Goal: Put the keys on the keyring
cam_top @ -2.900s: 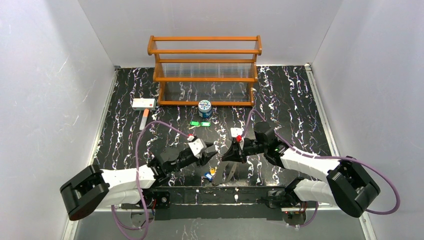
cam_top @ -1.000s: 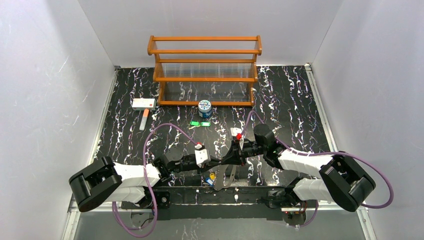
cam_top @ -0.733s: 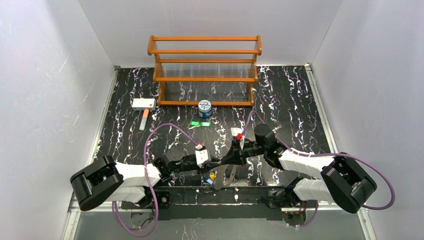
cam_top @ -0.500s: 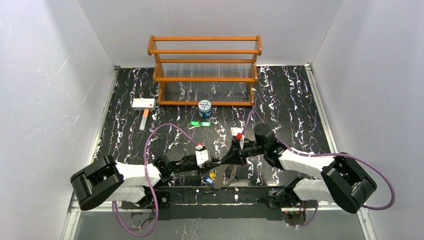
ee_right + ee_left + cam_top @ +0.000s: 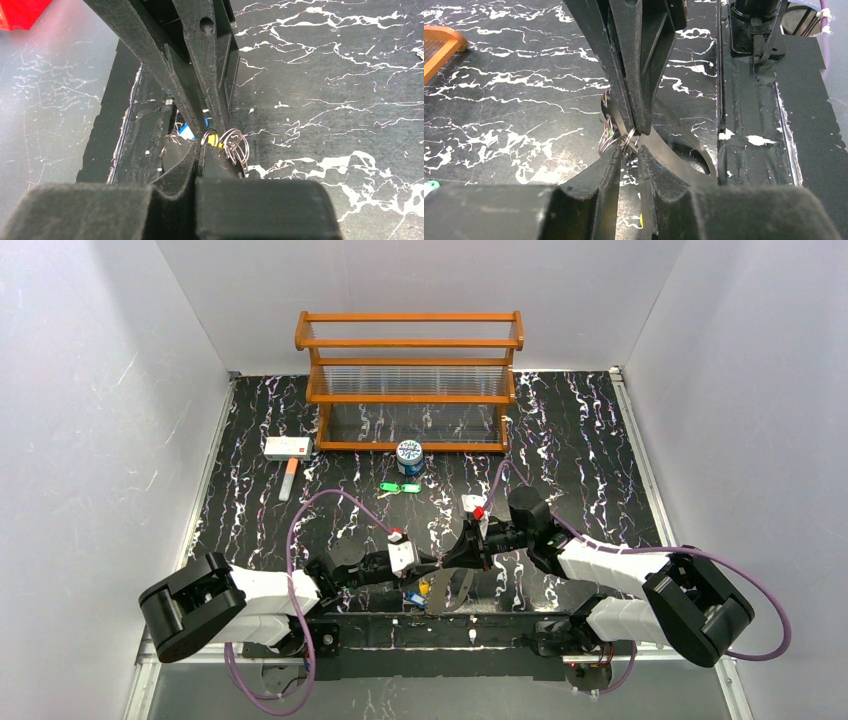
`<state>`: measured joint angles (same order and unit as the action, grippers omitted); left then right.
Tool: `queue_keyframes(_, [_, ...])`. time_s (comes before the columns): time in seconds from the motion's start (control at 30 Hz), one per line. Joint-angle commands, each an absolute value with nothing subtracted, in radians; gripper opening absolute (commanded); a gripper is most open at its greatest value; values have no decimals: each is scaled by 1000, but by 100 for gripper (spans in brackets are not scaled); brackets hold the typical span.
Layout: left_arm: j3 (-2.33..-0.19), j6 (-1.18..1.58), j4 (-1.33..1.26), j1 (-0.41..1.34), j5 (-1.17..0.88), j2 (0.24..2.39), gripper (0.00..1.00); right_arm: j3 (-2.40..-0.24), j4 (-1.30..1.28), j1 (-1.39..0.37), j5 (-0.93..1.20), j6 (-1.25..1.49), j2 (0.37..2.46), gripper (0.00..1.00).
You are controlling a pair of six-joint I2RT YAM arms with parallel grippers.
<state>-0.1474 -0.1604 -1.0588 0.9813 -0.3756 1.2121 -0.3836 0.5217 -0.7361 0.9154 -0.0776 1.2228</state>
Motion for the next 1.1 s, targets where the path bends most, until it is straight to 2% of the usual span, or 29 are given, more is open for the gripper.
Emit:
queue_keyframes(0.0, [-126, -186, -1046, 983, -341, 1188, 18, -426, 554, -741, 944, -75, 1185, 1])
queue_keyframes(0.53, [-149, -207, -1044, 983, -371, 1202, 7, -432, 548, -741, 944, -76, 1187, 1])
queue_keyframes(0.7, [-159, -201, -1045, 982, -375, 1195, 16, -429, 547, -742, 945, -78, 1192, 1])
queue_keyframes(1.07, [-178, -201, -1047, 982, -390, 1182, 17, -431, 548, -741, 946, -78, 1195, 1])
